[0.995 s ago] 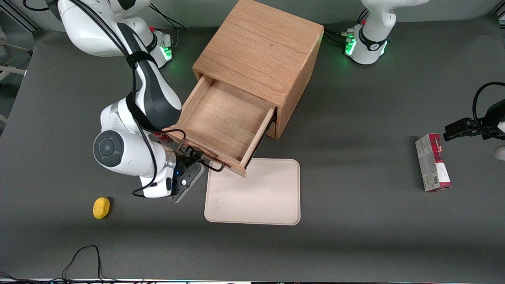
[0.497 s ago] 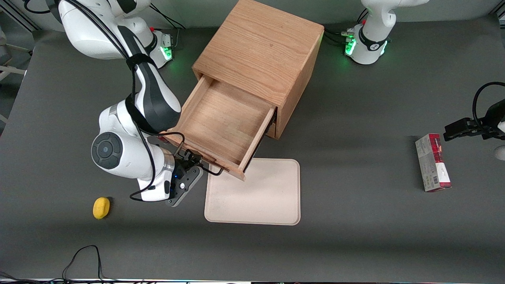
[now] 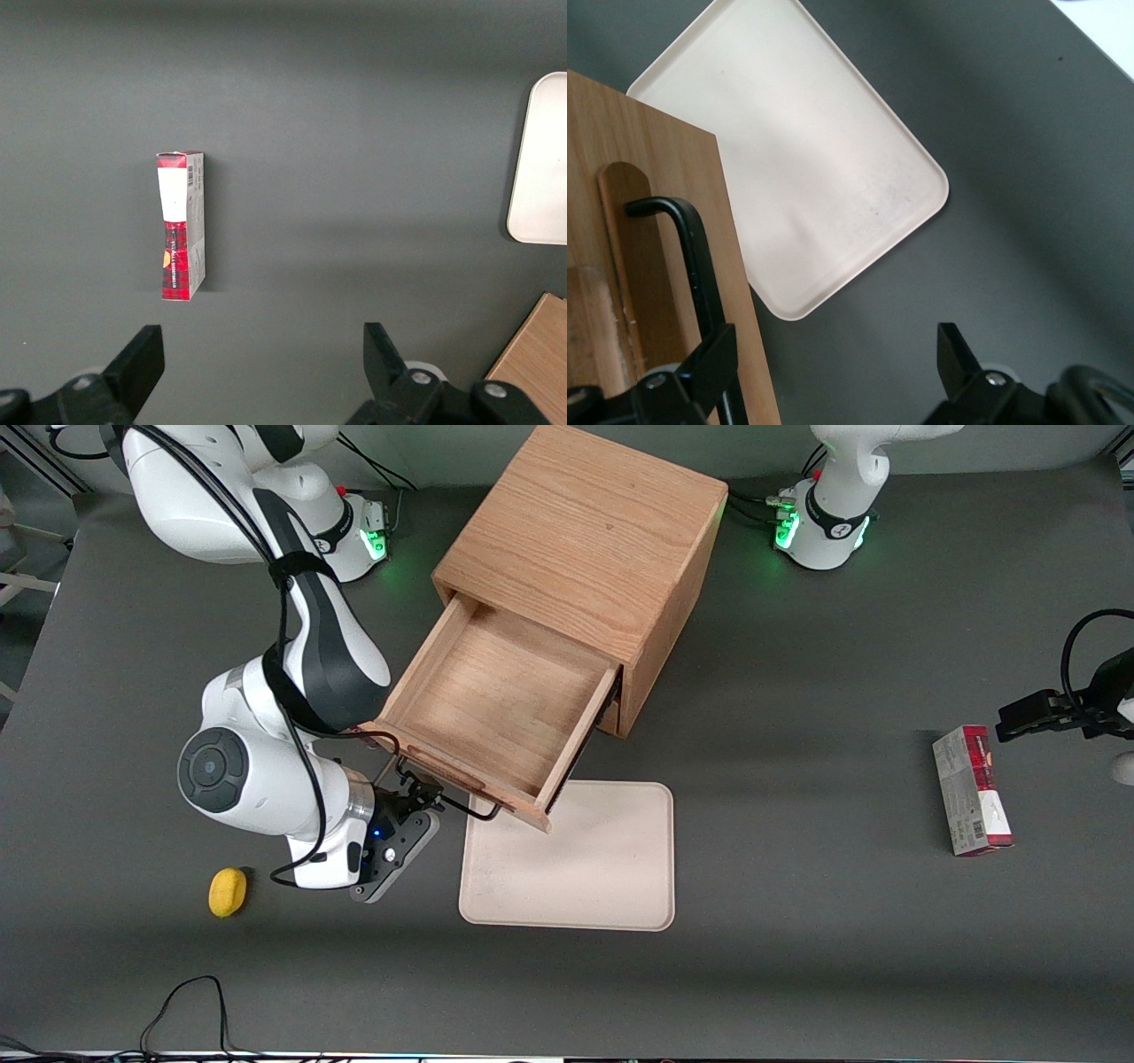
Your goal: Open upper drawer
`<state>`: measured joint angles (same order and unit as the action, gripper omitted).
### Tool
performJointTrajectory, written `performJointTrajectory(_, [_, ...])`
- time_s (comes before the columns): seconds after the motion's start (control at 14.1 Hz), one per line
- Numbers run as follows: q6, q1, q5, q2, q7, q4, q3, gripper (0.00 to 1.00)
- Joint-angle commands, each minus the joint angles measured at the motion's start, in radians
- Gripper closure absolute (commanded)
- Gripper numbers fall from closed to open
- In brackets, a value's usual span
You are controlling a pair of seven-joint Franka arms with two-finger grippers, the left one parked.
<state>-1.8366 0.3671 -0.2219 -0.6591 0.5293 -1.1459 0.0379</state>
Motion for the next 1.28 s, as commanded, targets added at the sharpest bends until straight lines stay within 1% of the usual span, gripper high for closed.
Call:
performJointTrajectory(0.0, [0.017,-0.010,0.012,-0.004,0.017,0.048,-0.001,0.00])
performJointTrajectory(0.28, [0.080,-0.017,0.015,0.041,0.015,0.043,0.000,0.00])
performJointTrajectory(0.36, [0.121,-0.019,0.015,0.086,0.020,0.008,0.000,0.00])
performJointTrajectory(0.43, [0.161,-0.020,0.010,0.133,0.017,-0.053,0.000,0.00])
performJointTrajectory(0.5, [0.160,-0.022,0.010,0.192,0.006,-0.117,0.003,0.00])
performJointTrajectory(0.78, [0.097,-0.011,0.022,0.396,0.004,-0.377,0.103,0.00])
performJointTrajectory(0.92, [0.096,-0.011,0.091,0.485,-0.018,-0.464,0.109,0.00])
performJointTrajectory(1.07, [0.096,-0.011,0.191,0.557,-0.103,-0.529,0.120,0.00])
performJointTrajectory(1.14, [0.096,-0.013,0.206,0.599,-0.114,-0.557,0.122,0.00])
performJointTrajectory(1.21, [0.106,-0.013,0.207,0.622,-0.117,-0.569,0.123,0.00])
